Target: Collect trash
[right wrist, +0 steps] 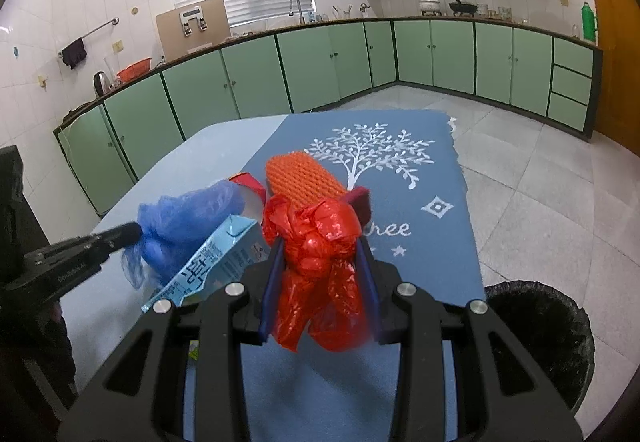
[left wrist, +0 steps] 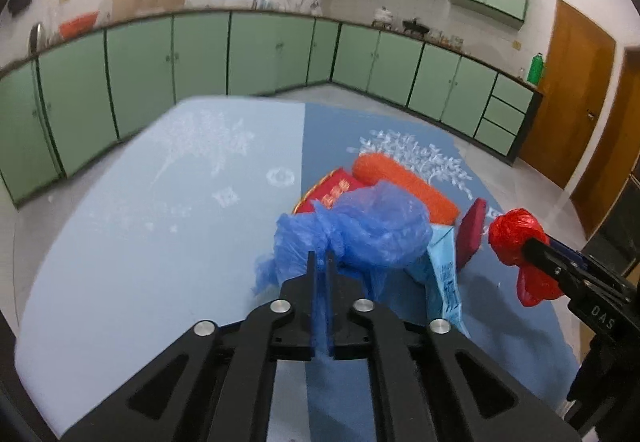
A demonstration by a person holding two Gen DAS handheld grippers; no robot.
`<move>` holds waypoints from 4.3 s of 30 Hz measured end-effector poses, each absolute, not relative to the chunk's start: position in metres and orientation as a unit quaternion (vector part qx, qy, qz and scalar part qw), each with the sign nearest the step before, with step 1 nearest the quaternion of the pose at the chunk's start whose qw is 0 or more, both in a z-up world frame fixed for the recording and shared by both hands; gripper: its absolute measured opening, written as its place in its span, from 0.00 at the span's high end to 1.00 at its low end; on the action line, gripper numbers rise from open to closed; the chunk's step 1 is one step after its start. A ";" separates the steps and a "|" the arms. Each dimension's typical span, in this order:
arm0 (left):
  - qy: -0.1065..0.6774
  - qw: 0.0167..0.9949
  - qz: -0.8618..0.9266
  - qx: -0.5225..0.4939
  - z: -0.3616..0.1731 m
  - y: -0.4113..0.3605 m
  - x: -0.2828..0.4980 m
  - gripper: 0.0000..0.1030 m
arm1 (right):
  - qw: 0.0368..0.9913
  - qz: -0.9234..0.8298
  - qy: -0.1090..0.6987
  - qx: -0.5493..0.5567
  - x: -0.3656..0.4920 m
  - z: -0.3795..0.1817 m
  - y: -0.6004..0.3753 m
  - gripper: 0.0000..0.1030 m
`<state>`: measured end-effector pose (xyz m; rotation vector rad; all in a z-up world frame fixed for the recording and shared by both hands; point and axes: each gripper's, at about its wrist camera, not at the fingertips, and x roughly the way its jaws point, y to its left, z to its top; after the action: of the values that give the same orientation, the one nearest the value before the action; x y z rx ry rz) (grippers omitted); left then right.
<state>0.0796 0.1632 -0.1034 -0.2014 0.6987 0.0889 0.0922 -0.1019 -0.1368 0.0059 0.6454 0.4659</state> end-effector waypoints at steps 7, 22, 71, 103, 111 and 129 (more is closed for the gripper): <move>0.351 0.930 0.038 -0.101 -0.112 0.160 0.087 0.32 | 0.917 0.221 0.332 0.006 0.098 -0.140 -0.102 0.58; 0.383 0.915 0.042 -0.118 -0.132 0.168 0.101 0.67 | 0.909 0.238 0.342 0.004 0.105 -0.147 -0.101 0.84; 0.339 0.938 0.028 -0.071 -0.083 0.128 0.085 0.69 | 0.902 0.253 0.349 -0.028 0.089 -0.145 -0.116 0.88; 0.272 0.953 -0.131 -0.023 -0.023 0.004 0.114 0.69 | 0.964 0.138 0.225 0.037 0.069 -0.042 -0.244 0.89; 0.276 0.942 -0.189 -0.008 -0.032 -0.054 0.124 0.69 | 0.970 0.082 0.225 0.049 0.059 -0.049 -0.295 0.89; 0.296 0.922 -0.249 0.030 -0.061 -0.138 0.146 0.69 | 0.963 -0.003 0.255 0.089 0.052 -0.101 -0.369 0.89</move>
<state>0.1456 -0.1384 -0.0606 0.0619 0.6072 -0.5111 0.0520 -0.3690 -0.1006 0.1793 0.5170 -0.0071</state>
